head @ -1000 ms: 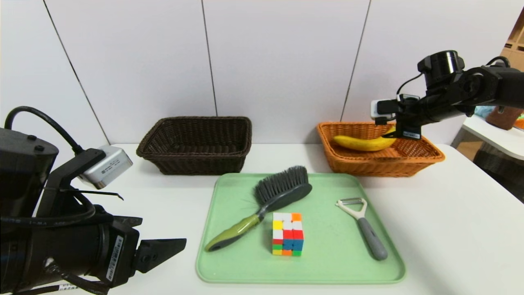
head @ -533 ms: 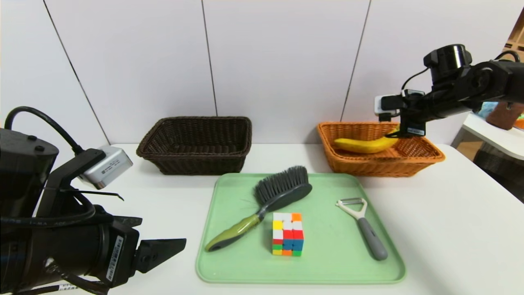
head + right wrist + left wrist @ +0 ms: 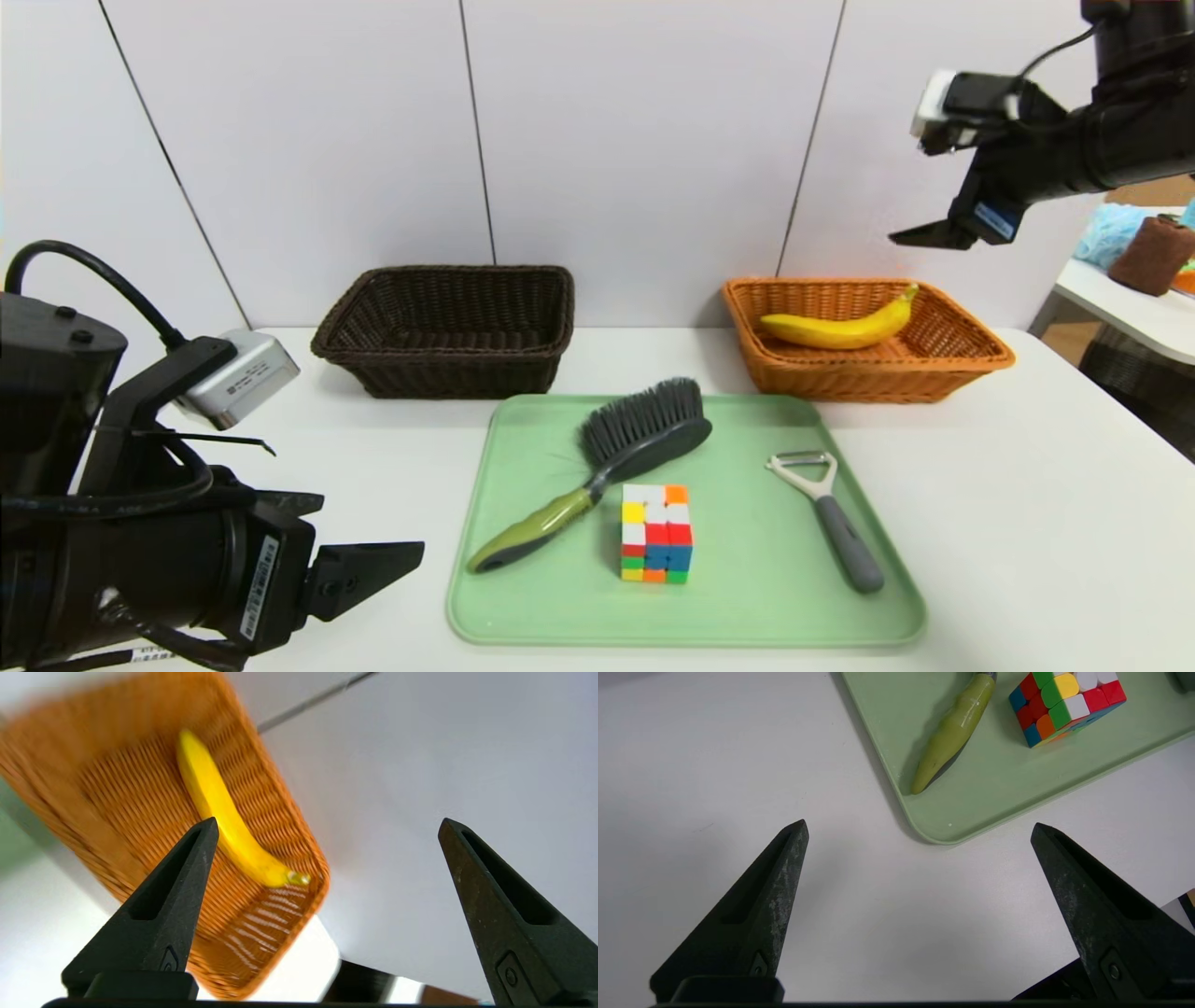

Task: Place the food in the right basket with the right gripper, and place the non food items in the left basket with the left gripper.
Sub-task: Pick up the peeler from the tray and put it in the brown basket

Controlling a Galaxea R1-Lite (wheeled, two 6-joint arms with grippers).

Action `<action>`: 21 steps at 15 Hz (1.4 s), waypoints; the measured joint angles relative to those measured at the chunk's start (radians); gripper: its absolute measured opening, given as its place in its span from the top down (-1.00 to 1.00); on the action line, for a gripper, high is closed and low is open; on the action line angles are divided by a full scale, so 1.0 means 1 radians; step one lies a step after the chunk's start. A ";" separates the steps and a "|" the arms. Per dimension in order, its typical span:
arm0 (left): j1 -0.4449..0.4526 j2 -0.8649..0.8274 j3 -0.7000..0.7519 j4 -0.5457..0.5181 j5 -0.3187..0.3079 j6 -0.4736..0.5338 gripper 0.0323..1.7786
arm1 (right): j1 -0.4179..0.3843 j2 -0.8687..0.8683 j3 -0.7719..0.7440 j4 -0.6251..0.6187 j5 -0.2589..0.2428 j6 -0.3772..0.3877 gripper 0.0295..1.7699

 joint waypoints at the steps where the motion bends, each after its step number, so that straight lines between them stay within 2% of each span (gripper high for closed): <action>1: 0.000 -0.004 0.000 0.000 0.000 0.000 -0.90 | 0.014 -0.042 0.000 0.002 0.001 0.093 -0.84; 4: 0.000 -0.018 -0.001 0.001 0.000 0.000 -0.90 | 0.044 -0.163 0.003 0.002 -0.001 0.383 -0.87; 6: 0.001 -0.028 -0.001 0.001 0.000 -0.003 -0.90 | 0.089 -0.243 0.029 0.003 -0.044 0.605 -0.88; 7: 0.002 -0.032 0.001 0.001 0.000 -0.004 -0.90 | 0.125 -0.279 0.066 0.003 -0.091 0.711 -0.89; 11: 0.003 -0.051 0.004 0.008 -0.001 -0.007 -0.90 | 0.271 -0.384 0.307 0.036 -0.340 1.097 -0.91; 12: 0.002 -0.057 0.009 0.008 -0.001 -0.007 -0.90 | 0.298 -0.402 0.370 0.078 -0.386 1.185 -0.91; 13: 0.002 -0.066 0.017 0.007 -0.001 -0.008 -0.90 | 0.319 -0.415 0.421 0.139 -0.408 1.266 -0.91; 15: 0.003 -0.082 0.035 0.008 -0.001 -0.008 -0.90 | 0.340 -0.427 0.485 0.229 -0.406 1.354 -0.91; 17: 0.004 -0.093 0.043 0.009 -0.002 -0.008 -0.90 | 0.353 -0.429 0.510 0.272 -0.405 1.391 -0.91; 19: 0.004 -0.097 0.043 0.006 -0.001 -0.007 -0.90 | 0.381 -0.424 0.488 0.373 -0.397 1.442 -0.91; 21: 0.004 -0.096 0.039 0.001 -0.002 -0.006 -0.90 | 0.399 -0.402 0.409 0.514 -0.341 1.479 -0.91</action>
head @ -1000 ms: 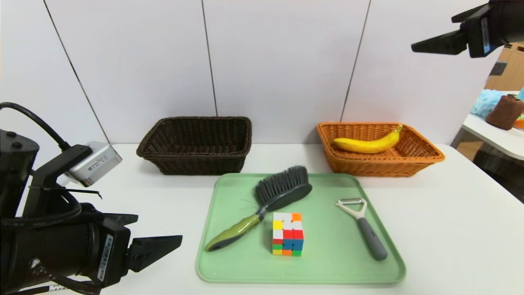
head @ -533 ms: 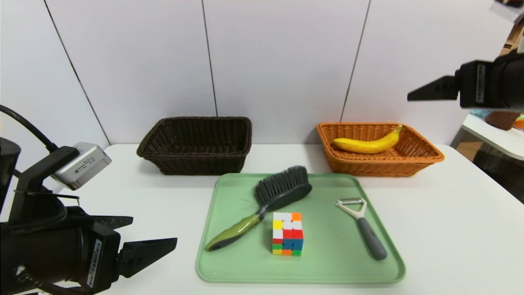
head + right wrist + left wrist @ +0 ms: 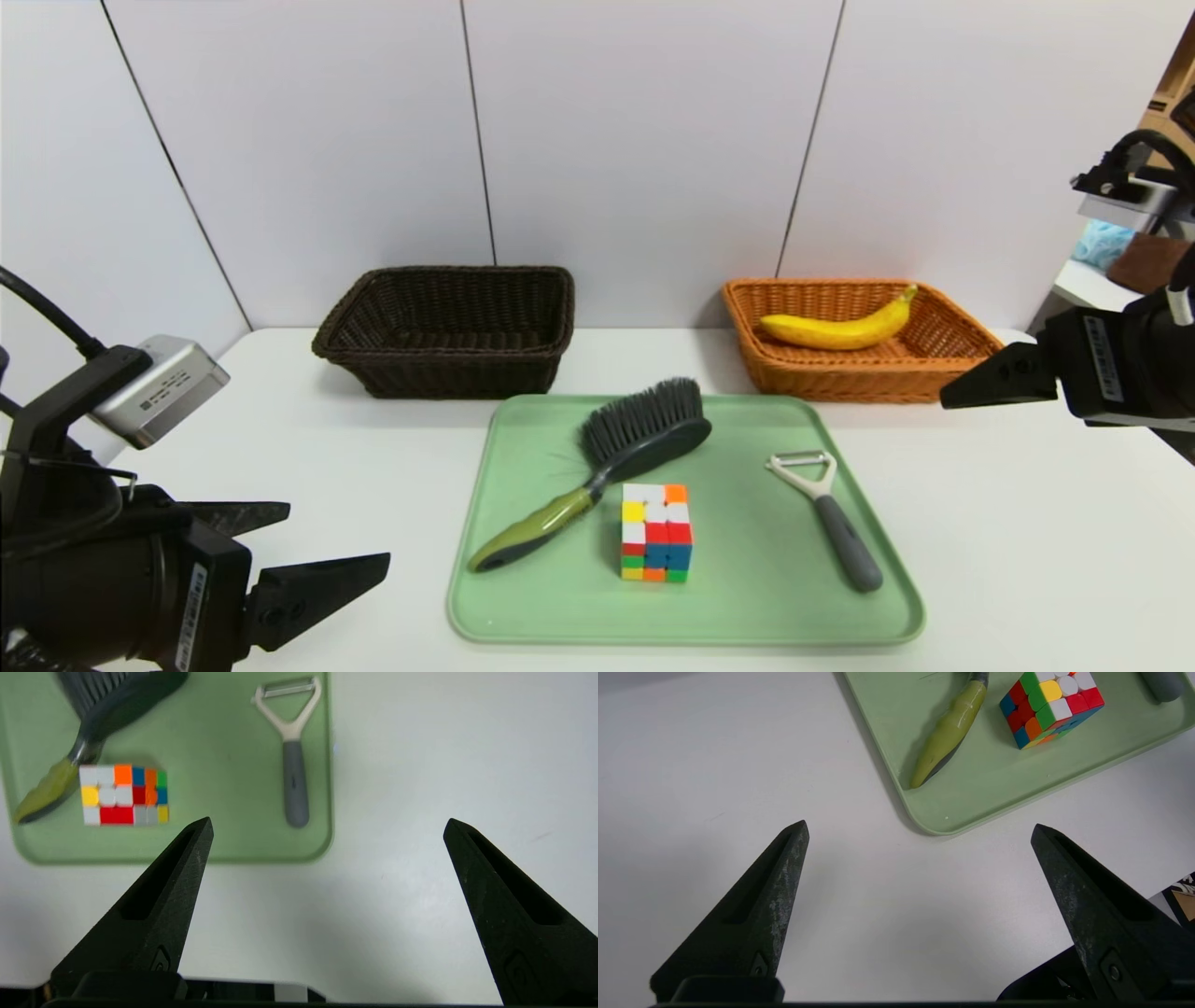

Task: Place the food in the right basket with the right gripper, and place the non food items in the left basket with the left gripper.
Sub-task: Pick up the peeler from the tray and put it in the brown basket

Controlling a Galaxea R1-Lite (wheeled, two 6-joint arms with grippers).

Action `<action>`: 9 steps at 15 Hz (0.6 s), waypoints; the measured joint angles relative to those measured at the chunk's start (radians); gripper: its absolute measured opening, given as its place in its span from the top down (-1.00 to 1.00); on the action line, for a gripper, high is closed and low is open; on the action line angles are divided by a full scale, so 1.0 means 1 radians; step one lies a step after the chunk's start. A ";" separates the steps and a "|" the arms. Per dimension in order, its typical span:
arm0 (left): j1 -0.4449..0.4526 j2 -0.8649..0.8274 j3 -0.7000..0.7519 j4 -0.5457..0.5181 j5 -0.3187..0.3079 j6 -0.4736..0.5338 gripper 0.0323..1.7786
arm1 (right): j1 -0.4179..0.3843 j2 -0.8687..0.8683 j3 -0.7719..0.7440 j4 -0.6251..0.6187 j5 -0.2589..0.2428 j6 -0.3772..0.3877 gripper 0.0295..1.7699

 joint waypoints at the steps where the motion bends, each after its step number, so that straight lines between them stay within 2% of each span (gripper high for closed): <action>1: 0.000 0.000 -0.002 0.000 0.000 0.000 -0.90 | 0.003 0.018 -0.061 0.084 0.043 0.011 -0.91; 3: 0.000 0.000 -0.002 0.000 0.000 0.000 -0.90 | 0.004 0.072 -0.182 0.251 0.108 0.024 -0.91; 5: 0.000 -0.003 -0.002 0.002 0.000 0.000 -0.90 | 0.004 0.144 -0.268 0.378 0.134 0.038 -0.91; 9: 0.000 -0.007 0.000 0.003 0.000 0.000 -0.90 | 0.003 0.289 -0.359 0.421 0.178 0.050 -0.91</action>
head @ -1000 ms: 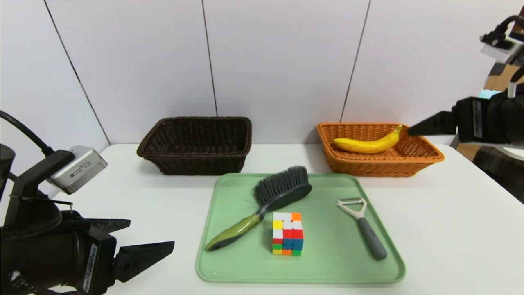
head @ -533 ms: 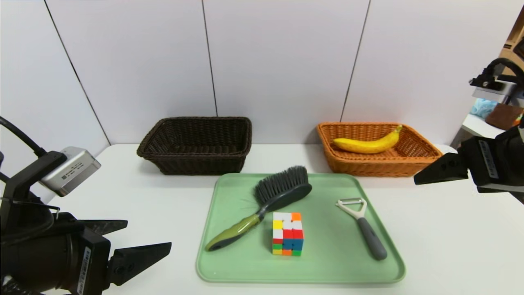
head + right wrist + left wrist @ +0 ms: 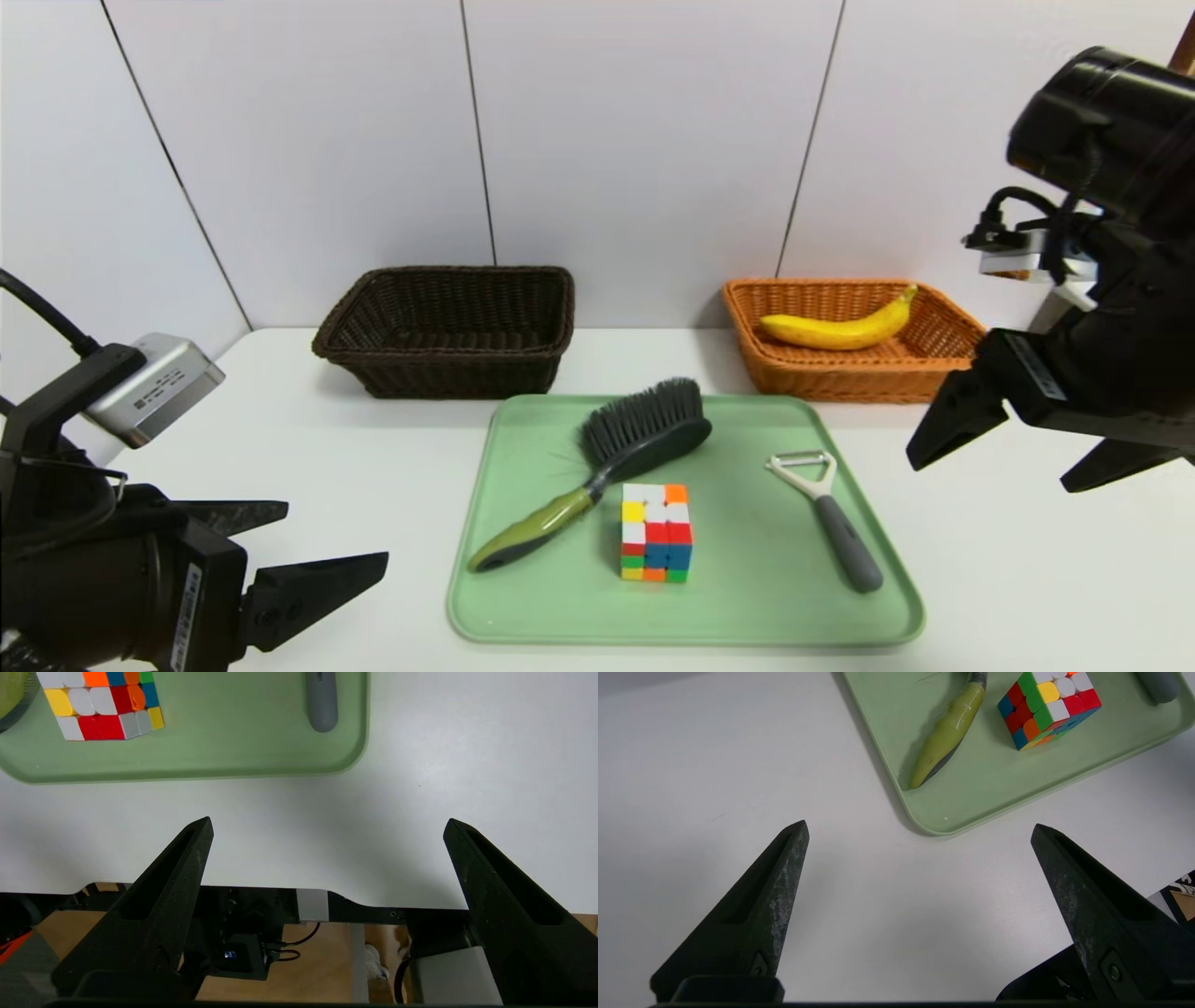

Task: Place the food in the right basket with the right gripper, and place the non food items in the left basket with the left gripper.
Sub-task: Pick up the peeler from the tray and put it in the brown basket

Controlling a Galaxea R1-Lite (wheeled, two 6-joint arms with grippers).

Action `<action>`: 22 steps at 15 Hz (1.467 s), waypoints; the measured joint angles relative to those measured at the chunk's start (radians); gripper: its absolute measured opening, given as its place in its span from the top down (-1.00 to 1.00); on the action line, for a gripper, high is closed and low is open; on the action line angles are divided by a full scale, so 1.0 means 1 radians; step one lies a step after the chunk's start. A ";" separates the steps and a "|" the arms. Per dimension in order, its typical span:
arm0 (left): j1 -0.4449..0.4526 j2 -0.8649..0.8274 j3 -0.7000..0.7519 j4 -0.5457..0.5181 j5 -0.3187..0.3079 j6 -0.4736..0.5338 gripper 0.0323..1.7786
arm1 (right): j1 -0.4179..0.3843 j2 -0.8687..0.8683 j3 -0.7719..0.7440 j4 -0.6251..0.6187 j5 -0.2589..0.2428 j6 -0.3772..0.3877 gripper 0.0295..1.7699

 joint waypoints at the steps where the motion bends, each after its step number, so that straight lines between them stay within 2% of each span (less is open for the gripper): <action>1: 0.000 0.000 0.001 -0.001 0.000 0.000 -0.90 | -0.001 0.033 -0.017 0.000 0.008 -0.003 -0.91; 5: 0.000 0.000 -0.002 -0.001 0.000 0.000 -0.90 | -0.004 0.140 -0.053 -0.010 0.022 -0.007 -0.92; 8: 0.001 0.000 0.000 -0.002 0.000 -0.001 -0.90 | -0.010 0.187 -0.054 -0.011 0.058 -0.007 -0.92; 14: 0.003 0.004 -0.002 -0.003 0.000 0.000 -0.90 | -0.012 0.246 -0.043 -0.014 0.062 -0.016 -0.92; 22: 0.003 0.002 0.003 -0.004 -0.001 0.000 -0.90 | -0.012 0.287 0.061 -0.159 0.058 -0.032 -0.92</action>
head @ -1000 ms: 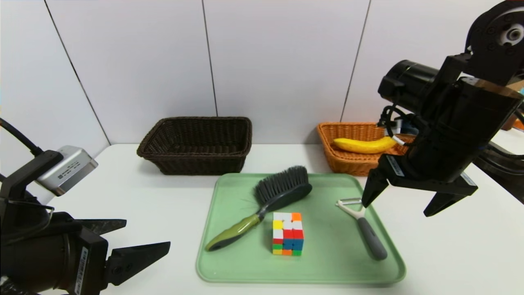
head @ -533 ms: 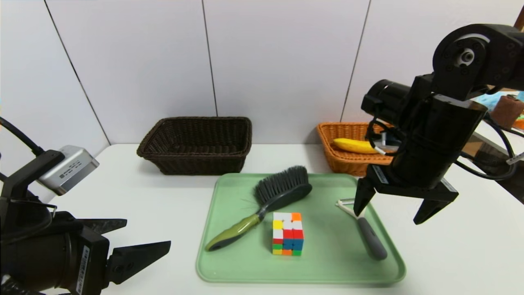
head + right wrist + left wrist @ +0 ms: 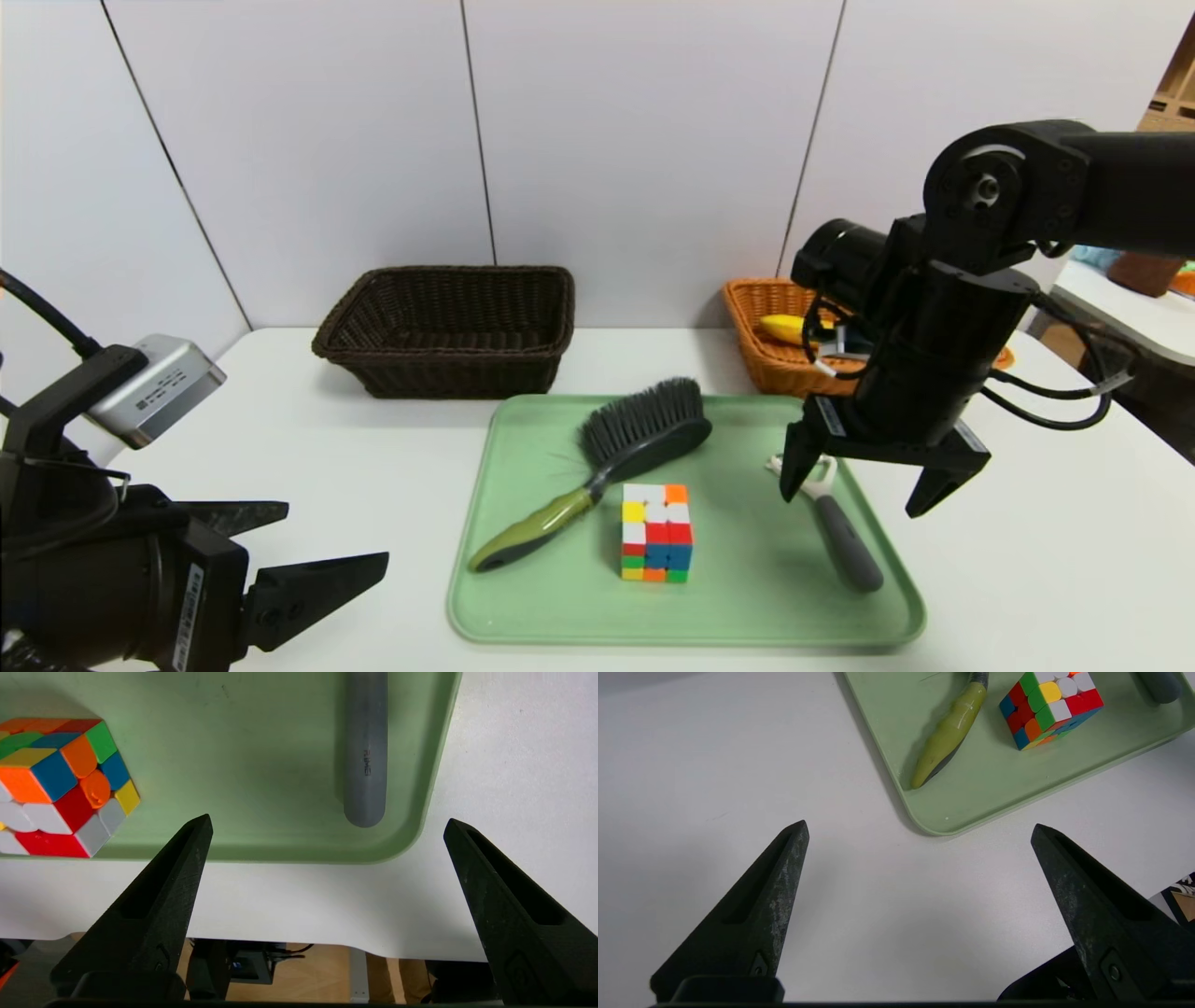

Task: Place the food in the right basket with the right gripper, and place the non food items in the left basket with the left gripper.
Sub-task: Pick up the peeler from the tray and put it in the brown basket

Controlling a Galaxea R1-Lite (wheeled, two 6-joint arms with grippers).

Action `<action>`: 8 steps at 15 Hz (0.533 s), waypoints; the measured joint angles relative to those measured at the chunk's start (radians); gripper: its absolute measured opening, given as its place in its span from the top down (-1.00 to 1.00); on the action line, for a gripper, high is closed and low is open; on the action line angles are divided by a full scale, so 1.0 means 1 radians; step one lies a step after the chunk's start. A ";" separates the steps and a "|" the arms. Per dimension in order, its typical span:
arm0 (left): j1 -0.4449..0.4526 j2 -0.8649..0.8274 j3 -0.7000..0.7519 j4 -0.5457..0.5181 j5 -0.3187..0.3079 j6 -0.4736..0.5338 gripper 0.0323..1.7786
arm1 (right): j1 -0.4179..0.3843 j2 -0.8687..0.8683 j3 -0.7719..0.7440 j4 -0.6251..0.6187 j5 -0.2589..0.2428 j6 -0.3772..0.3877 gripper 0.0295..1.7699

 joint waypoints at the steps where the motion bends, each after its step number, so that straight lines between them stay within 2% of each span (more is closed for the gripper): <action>1: 0.000 0.000 0.000 0.000 0.000 0.000 -0.90 | 0.000 0.001 0.014 -0.017 0.000 -0.001 -0.92; 8: 0.000 -0.002 0.000 -0.001 -0.002 0.002 -0.90 | 0.000 0.011 0.043 -0.061 -0.002 -0.026 -0.92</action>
